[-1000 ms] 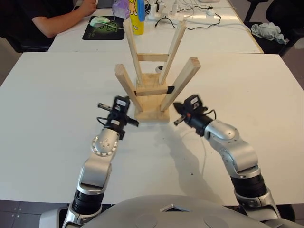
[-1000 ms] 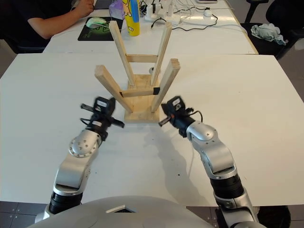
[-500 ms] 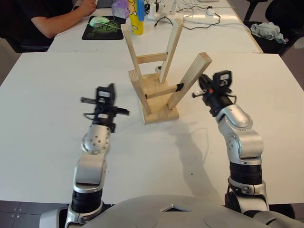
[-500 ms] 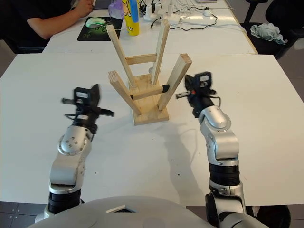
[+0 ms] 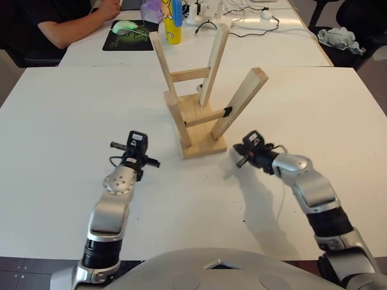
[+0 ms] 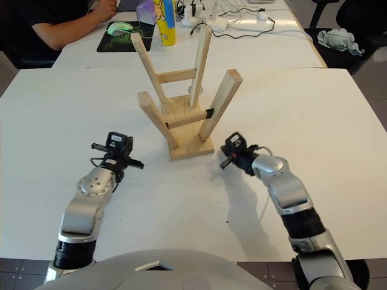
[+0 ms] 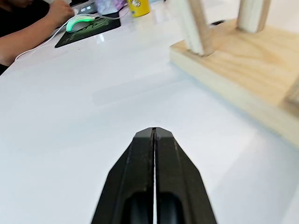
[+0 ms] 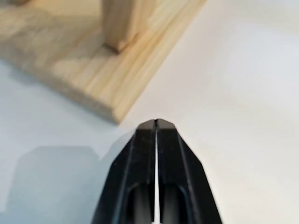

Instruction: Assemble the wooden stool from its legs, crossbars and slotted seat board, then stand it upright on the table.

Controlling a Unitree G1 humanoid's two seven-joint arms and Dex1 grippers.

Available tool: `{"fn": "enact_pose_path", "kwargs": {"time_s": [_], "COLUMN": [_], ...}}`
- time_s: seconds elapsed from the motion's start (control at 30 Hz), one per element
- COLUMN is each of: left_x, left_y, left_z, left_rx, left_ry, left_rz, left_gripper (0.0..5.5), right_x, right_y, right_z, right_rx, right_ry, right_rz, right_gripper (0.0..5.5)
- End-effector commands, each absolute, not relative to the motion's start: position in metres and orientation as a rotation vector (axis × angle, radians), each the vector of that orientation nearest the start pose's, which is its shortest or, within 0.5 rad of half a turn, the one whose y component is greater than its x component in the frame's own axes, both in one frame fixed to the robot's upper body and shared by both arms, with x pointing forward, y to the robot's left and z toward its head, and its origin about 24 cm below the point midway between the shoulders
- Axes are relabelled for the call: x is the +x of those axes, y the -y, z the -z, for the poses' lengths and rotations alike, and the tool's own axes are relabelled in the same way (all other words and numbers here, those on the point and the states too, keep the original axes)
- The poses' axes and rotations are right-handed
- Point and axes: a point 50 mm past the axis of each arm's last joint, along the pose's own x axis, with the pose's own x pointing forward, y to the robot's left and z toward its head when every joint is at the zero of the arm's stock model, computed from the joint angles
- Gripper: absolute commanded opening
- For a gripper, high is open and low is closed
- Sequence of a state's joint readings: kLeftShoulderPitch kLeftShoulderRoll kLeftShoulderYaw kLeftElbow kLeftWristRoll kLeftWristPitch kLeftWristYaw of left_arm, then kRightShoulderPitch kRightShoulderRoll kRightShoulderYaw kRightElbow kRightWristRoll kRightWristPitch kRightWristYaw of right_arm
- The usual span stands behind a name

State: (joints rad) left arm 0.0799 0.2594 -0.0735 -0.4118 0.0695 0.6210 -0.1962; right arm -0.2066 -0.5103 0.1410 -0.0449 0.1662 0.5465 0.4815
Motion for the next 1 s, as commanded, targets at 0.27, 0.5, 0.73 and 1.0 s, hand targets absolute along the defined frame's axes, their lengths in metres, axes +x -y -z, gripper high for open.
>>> {"fn": "enact_pose_path", "kwargs": {"time_s": [0.27,0.5,0.73,1.0], "left_x": [0.218,0.202,0.224,0.239], "left_y": [-0.174,-0.161,-0.124,-0.127], "left_z": [-0.081,-0.074,-0.058,-0.043], "left_rx": [0.269,0.3,0.368,0.473], "left_ry": [-0.354,-0.491,-0.433,-0.452], "left_rz": [0.814,1.148,1.077,0.916], "left_gripper": [0.0,0.0,0.0,0.0], "right_x": [0.327,0.353,0.351,0.331], "right_y": [0.191,0.162,0.149,0.132], "right_z": [-0.09,-0.101,-0.097,-0.093], "right_rx": [-0.131,-0.012,-0.01,-0.023], "right_ry": [-0.178,-0.078,-0.082,-0.084], "right_rz": [-0.484,-0.616,-0.894,-1.123], "right_gripper": [0.04,0.04,0.04,0.04]}}
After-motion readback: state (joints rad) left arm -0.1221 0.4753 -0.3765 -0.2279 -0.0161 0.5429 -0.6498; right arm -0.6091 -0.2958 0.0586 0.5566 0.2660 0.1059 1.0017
